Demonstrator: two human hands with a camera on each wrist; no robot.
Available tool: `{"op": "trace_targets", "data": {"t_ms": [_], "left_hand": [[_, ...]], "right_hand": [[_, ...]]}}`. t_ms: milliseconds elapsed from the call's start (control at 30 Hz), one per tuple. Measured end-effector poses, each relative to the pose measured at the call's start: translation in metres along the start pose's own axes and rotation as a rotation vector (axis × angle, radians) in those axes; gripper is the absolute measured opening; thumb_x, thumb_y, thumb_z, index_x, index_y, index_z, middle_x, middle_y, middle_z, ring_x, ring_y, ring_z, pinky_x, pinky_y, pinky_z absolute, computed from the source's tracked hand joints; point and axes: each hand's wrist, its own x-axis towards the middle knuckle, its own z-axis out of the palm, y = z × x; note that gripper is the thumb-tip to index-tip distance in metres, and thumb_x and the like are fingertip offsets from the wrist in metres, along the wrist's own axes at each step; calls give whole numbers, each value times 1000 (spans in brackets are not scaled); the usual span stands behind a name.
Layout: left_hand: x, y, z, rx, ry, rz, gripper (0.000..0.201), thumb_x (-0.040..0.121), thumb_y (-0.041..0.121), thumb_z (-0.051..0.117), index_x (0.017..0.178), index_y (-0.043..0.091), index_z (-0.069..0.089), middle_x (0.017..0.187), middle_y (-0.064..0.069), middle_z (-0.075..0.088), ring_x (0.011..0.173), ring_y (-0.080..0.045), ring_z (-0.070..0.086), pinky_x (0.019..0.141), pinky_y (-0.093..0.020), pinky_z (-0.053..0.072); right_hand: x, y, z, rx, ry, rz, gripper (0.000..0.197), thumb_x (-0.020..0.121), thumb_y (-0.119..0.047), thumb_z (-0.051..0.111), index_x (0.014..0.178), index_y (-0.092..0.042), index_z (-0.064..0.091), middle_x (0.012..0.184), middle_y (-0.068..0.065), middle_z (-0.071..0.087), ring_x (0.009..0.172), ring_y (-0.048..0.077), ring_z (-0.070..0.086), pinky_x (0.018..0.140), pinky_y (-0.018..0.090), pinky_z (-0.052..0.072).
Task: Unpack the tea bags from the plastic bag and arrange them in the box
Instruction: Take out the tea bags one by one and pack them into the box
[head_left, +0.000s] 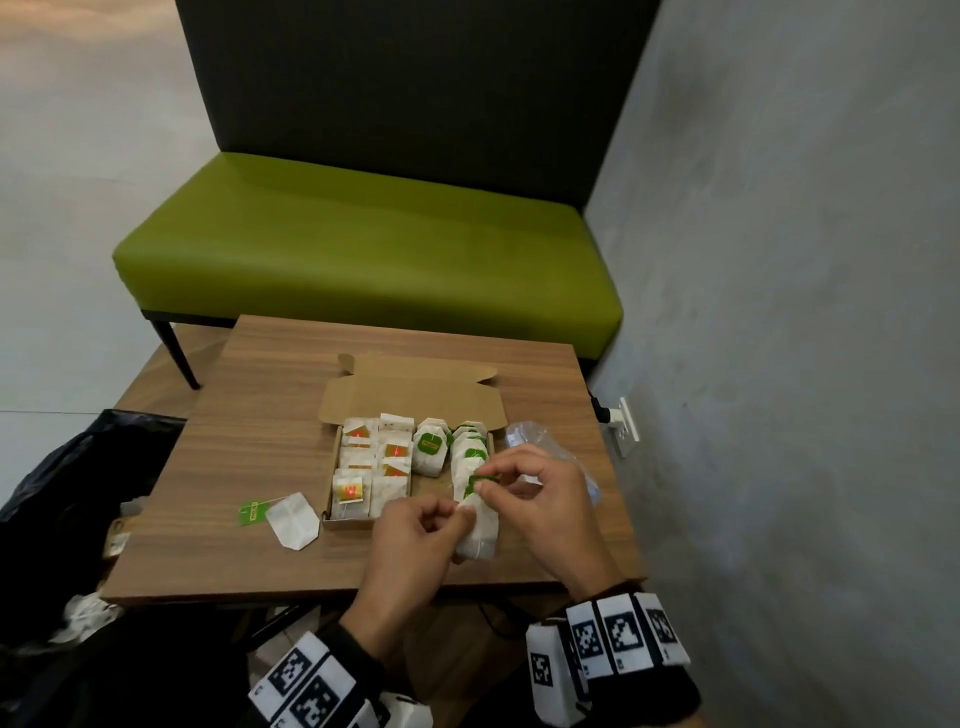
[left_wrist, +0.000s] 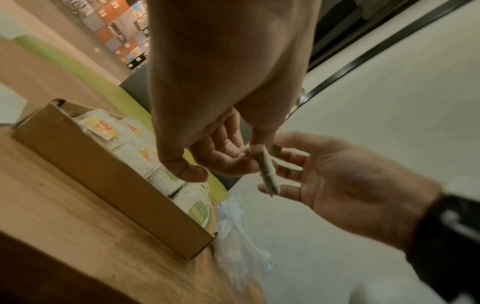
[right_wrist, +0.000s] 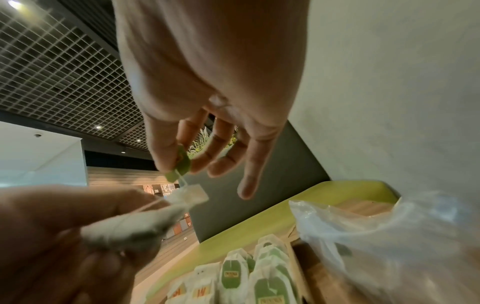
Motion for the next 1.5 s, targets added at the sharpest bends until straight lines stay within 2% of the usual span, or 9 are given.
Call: {"op": "trace_targets", "data": {"t_ms": [133,333,467,633,900,1000,1133,1300,1500], "left_hand": [[3,2,-4,-164,-32,-141,17,92,11,64,85,-1,73,71,-10,68,57,-11,57,54,-21,45],[4,3,-6,-391,-85,-304,22,95,16,59,96,1,74,79,-10,70,64,-15,59,64,-30,46],[7,-3,-13,-381,-119,-262,21,92,22,65,94,3,74,83,-11,70,73,-18,62,67,-31,46],[5,-3,-18,-292,-91,-119,13,90,10,65,97,2,72,92,-13,75,80,-15,68,68,-23,54],[27,-7,-43,444,-118,242,7,88,21,73,94,24,73,82,8,70,74,-7,63,62,-16,50],[45,0,-50,588,-172,249,3,87,20,72,88,23,74,80,7,71,73,-8,62,65,-21,49],[81,9,-53,728,-62,272,7,87,22,72,83,27,70,77,13,67,71,-4,59,67,-26,47],[111,7,-37,893,31,239,4,84,29,74,83,30,71,77,15,66,84,-11,64,90,-44,51],[123,-8,-23,911,108,68,15,77,27,81,67,24,71,79,2,72,83,-19,67,74,-32,53]], "right_hand": [[-13,9,-2,-32,-79,-61,17,79,-12,81,89,-26,79,106,-11,66,108,7,61,87,20,52],[-17,19,2,-91,-94,-59,18,82,-23,79,99,-30,79,114,-15,64,114,4,58,94,20,49],[-19,21,4,-45,-110,-34,16,85,-28,74,101,-32,78,117,-14,63,115,5,59,94,20,50],[-22,25,15,248,19,187,27,84,-9,76,109,-17,73,99,3,75,93,14,71,81,27,59],[-18,38,31,298,-39,278,12,82,-4,77,89,-13,74,85,5,76,80,13,72,73,24,58],[-14,43,35,264,-29,313,11,82,-8,77,89,-17,74,86,2,76,81,12,72,76,28,59],[-10,54,32,158,111,298,3,87,-19,74,89,-20,74,85,-1,76,83,16,71,79,30,59],[-16,60,25,169,139,302,4,87,-16,73,87,-20,75,82,1,75,81,20,71,77,33,59],[-20,69,22,175,155,287,7,87,-15,73,86,-21,74,84,1,76,79,22,72,77,39,60]]}}
